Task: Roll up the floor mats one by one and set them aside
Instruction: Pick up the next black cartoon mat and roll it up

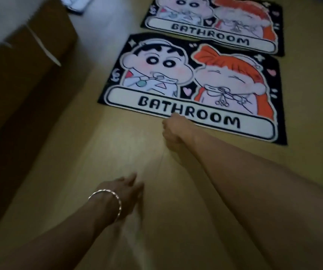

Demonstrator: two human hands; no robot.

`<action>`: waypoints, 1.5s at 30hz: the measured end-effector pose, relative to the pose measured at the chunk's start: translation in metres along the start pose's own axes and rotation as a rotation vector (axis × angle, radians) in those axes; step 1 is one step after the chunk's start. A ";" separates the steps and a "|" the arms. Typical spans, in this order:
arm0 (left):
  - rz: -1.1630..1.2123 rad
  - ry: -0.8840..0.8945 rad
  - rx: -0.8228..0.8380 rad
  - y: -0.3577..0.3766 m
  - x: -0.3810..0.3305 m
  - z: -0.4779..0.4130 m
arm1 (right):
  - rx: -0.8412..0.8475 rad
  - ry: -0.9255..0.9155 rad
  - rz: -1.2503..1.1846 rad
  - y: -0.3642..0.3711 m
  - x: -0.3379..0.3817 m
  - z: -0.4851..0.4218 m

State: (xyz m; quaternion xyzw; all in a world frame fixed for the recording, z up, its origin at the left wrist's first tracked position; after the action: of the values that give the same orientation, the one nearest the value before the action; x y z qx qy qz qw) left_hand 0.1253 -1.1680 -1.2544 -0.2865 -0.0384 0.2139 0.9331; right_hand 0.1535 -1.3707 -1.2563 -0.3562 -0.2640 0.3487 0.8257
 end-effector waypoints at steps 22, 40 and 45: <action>0.334 -0.299 0.052 0.030 0.021 -0.006 | -0.141 -0.092 0.133 0.014 0.024 -0.037; -0.188 -0.199 -0.384 -0.048 0.040 -0.025 | -0.055 -0.280 0.143 0.053 -0.062 0.113; -0.195 0.086 -0.358 -0.072 -0.064 -0.034 | -0.112 0.140 0.120 0.060 -0.146 0.138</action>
State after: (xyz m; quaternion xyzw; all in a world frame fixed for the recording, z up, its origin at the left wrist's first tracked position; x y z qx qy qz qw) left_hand 0.1011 -1.2664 -1.2395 -0.4515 -0.0635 0.0998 0.8844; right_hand -0.0543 -1.3960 -1.2465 -0.4406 -0.2032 0.3566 0.7984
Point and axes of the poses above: each hand's wrist, its own z-axis away from the middle knuckle, its own y-axis out of the palm, x = y × z, the point moved 7 cm from there along -z, towards the middle knuckle, and after that the axes turned 4 degrees about x, right-handed, at the moved point
